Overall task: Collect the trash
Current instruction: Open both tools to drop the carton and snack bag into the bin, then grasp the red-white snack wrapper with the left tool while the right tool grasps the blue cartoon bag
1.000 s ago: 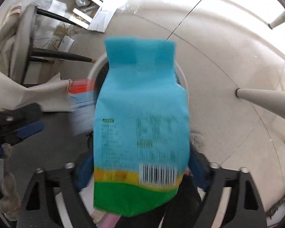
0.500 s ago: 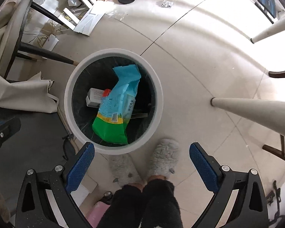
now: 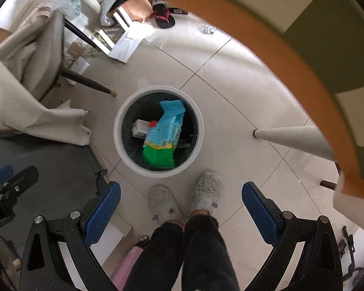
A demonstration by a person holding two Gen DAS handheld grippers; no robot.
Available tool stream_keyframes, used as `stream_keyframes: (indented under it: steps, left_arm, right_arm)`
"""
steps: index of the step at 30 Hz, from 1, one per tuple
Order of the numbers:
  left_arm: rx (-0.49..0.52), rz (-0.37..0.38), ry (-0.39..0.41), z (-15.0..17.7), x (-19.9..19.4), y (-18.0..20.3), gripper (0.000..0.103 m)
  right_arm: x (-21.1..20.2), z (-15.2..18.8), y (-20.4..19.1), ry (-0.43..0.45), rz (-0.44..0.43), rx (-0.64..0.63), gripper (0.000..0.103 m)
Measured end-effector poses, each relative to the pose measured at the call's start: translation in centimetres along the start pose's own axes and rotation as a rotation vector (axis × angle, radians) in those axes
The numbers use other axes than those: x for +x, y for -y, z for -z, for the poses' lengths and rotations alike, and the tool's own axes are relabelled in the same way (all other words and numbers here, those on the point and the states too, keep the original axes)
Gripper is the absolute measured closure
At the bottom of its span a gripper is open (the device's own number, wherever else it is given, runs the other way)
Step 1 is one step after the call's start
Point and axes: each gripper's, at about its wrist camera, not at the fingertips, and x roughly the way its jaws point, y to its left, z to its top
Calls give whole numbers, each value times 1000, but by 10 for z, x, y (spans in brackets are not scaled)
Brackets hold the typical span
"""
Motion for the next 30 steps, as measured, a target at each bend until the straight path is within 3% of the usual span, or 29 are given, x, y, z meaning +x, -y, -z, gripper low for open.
stream_keyframes:
  steps: [8, 17, 24, 30]
  left_arm:
    - [4, 16, 21, 15, -89, 1, 3]
    - [41, -13, 140, 16, -197, 14, 3]
    - [55, -54, 253, -39, -260, 61, 3]
    - [103, -91, 312, -124, -282, 141, 3]
  right_arm:
    - [-109, 19, -9, 51, -18, -15, 2]
    - [-227, 25, -4, 120, -109, 21, 2]
    - [-288, -15, 40, 165, -188, 125, 2]
    - [-321, -98, 141, 235, -208, 300, 2]
